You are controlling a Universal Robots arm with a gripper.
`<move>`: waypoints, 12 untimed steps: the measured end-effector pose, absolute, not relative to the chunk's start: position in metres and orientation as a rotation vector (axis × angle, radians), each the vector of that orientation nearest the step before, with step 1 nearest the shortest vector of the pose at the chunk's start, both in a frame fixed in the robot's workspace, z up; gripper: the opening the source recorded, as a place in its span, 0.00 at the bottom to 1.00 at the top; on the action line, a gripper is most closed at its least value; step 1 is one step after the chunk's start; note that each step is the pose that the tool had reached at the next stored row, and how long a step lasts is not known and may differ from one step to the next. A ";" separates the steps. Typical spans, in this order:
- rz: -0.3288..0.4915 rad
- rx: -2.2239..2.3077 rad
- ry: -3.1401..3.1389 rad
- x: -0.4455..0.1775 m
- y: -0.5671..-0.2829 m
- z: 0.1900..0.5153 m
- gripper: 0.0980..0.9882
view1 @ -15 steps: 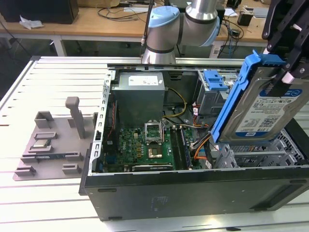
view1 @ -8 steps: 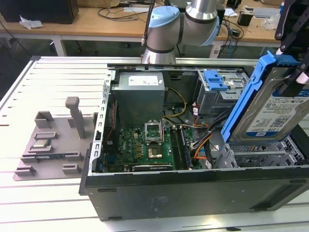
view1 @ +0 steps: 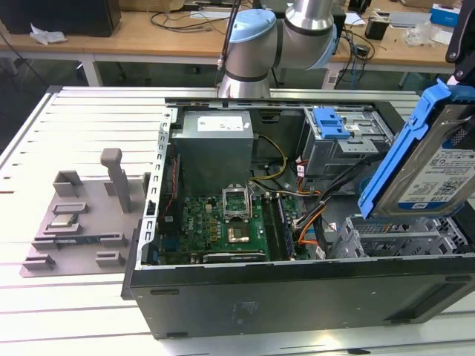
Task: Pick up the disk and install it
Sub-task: 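Pick up the disk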
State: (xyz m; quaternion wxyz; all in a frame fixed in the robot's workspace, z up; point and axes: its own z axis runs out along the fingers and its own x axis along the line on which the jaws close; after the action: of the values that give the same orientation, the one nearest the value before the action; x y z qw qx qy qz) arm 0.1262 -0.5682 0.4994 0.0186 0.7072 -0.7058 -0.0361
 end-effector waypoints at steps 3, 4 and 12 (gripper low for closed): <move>-0.112 2.196 -2.191 0.130 -0.568 0.496 0.30; -0.112 2.196 -2.191 0.131 -0.568 0.495 0.30; -0.110 2.195 -2.191 0.137 -0.562 0.474 0.30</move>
State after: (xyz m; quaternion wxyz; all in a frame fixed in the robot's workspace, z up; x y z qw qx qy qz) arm 0.1367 -0.5621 0.4741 0.0192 0.7072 -0.7058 -0.0356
